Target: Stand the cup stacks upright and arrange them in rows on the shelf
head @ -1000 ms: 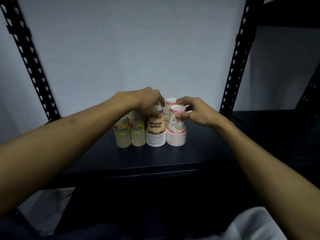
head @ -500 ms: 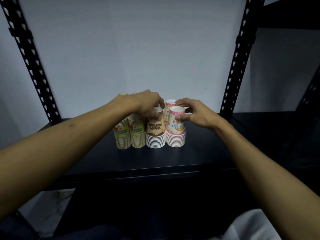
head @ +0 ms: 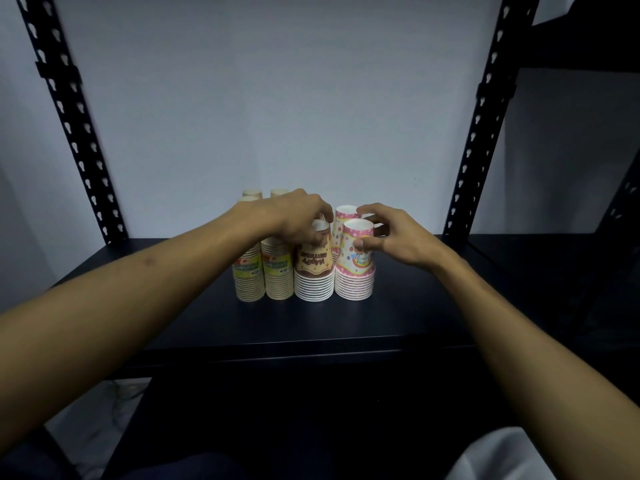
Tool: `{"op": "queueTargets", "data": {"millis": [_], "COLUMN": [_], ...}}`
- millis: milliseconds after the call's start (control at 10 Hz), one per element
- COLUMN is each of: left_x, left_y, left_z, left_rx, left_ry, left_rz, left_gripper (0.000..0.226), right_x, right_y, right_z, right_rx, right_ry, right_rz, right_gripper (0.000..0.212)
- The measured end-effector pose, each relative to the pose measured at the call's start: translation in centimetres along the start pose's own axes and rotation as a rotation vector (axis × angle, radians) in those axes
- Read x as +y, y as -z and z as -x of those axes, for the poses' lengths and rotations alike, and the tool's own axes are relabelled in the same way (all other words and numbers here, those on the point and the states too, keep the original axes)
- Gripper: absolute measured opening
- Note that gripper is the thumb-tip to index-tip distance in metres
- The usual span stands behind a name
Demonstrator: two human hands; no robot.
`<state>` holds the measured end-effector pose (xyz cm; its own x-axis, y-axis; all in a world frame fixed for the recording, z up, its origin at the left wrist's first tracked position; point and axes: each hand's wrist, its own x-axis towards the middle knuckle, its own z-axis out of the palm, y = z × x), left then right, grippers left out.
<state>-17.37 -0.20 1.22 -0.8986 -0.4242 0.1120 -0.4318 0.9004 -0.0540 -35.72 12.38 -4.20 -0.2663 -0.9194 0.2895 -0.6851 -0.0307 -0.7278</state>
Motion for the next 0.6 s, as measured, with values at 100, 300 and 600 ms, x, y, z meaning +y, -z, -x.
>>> {"op": "queueTargets", "data": {"millis": [100, 300, 600], "left_x": [0.0, -0.1, 1.2], "left_y": [0.0, -0.1, 1.3], "left_z": [0.1, 0.0, 8.1], "left_rx": [0.008, 0.008, 0.534], "left_ry": [0.001, 0.012, -0.046], "left_rz": [0.006, 0.017, 0.192], "left_gripper": [0.052, 0.053, 0.053], "right_x": [0.1, 0.2, -4.0], "right_y": [-0.1, -0.1, 2.7], "right_z": [0.0, 0.0, 3.4], "right_rx": [0.0, 0.003, 0.268], "right_ry": [-0.002, -0.007, 0.155], "right_rz": [-0.004, 0.007, -0.093], "right_gripper": [0.058, 0.056, 0.062]}}
